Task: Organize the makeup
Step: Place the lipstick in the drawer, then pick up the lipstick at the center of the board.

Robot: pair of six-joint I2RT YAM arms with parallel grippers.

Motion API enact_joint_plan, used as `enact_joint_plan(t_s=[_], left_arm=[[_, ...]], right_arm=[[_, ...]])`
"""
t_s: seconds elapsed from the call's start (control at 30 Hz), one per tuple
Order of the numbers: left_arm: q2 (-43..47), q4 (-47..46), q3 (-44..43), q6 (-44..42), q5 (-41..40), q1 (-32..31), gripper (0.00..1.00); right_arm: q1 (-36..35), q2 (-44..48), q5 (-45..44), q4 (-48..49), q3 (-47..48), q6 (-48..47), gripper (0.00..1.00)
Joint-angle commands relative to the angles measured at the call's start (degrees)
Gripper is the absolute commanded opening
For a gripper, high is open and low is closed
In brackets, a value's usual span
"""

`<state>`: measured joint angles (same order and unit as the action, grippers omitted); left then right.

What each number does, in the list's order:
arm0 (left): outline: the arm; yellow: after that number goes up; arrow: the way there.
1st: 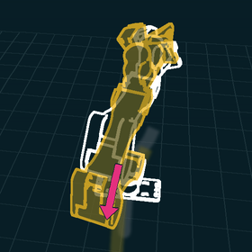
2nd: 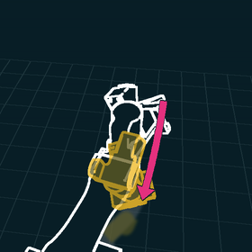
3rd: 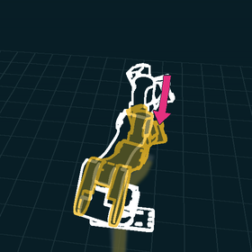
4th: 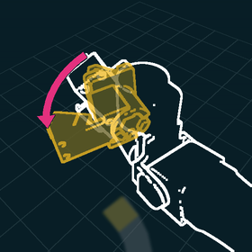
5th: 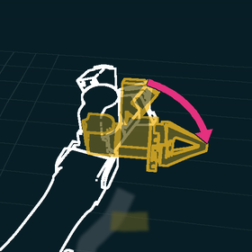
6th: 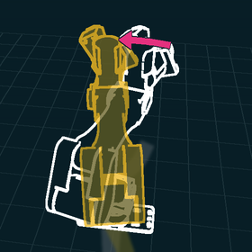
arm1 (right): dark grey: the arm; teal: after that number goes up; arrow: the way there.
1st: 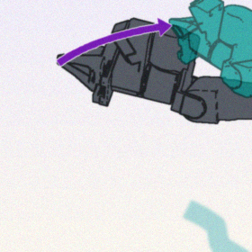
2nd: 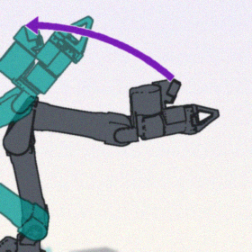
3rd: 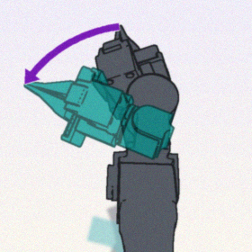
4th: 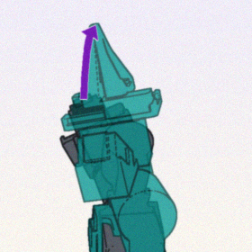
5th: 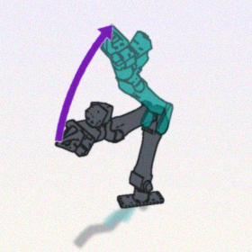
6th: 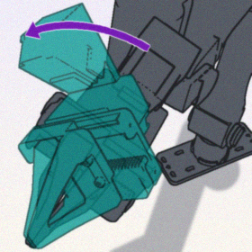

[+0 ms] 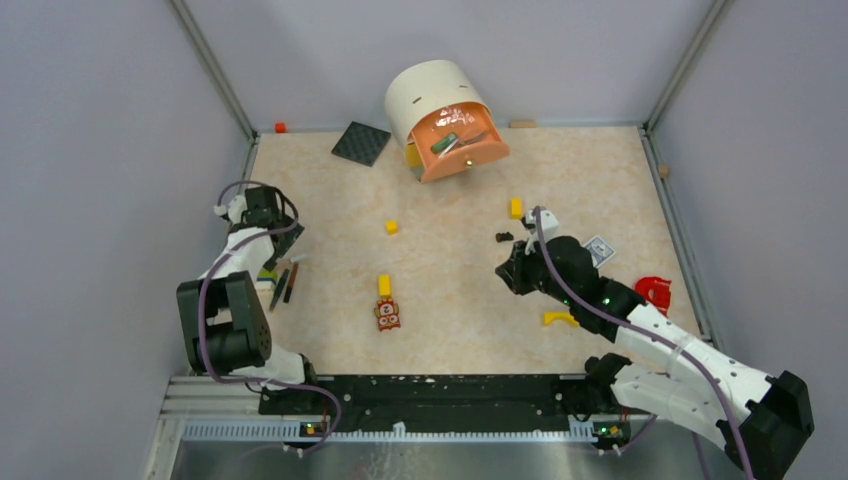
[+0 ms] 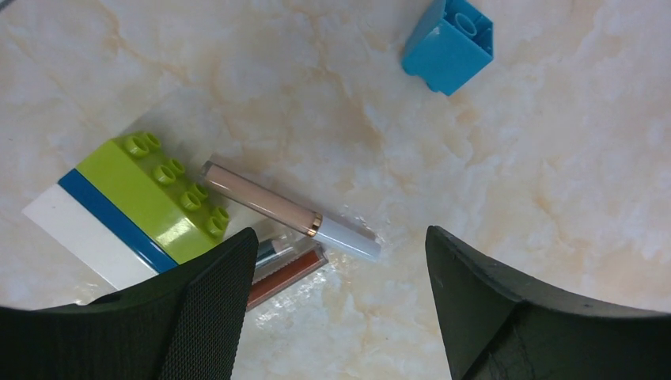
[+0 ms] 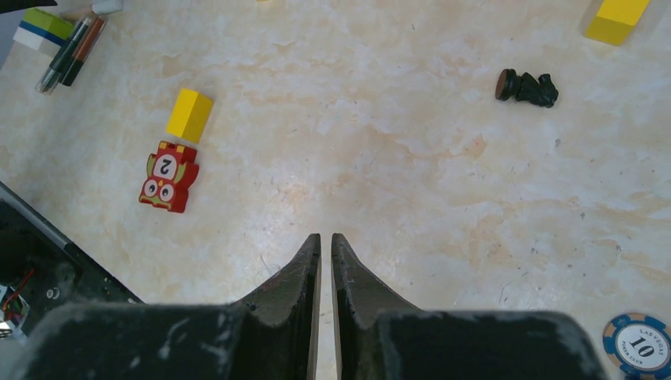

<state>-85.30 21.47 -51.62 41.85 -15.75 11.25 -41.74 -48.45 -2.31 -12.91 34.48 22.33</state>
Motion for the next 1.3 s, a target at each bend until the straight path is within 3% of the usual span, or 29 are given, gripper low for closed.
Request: enact_joint_plan(t_s=[0.0,0.33,0.5,0.63,1.27], left_arm=[[0.4,-2.8,-0.6,4.9,2.2,0.3,0.83],[-4.2,11.0,-6.7,22.1,3.8,0.4,0.83],[-10.6,17.3,-14.1,22.3,3.8,0.4,0.79],[-13.8,19.3,-16.6,21.7,4.5,0.4,0.7],[-9.7,14.9,-10.8,22.5,2.2,2.9,0.68]], right_arm=[[0.0,0.7,-1.6,1.0,0.5,1.2,0.09],[0.0,1.1,-3.5,0.8,0.2,3.9,0.1],[-0.1,1.8,-4.5,0.8,-0.5,4.2,0.11],[0.0,2.3,-5.3,0.5,-0.4,3.9,0.12],[0.0,2.7,-5.9,0.4,-1.1,3.5,0.13]])
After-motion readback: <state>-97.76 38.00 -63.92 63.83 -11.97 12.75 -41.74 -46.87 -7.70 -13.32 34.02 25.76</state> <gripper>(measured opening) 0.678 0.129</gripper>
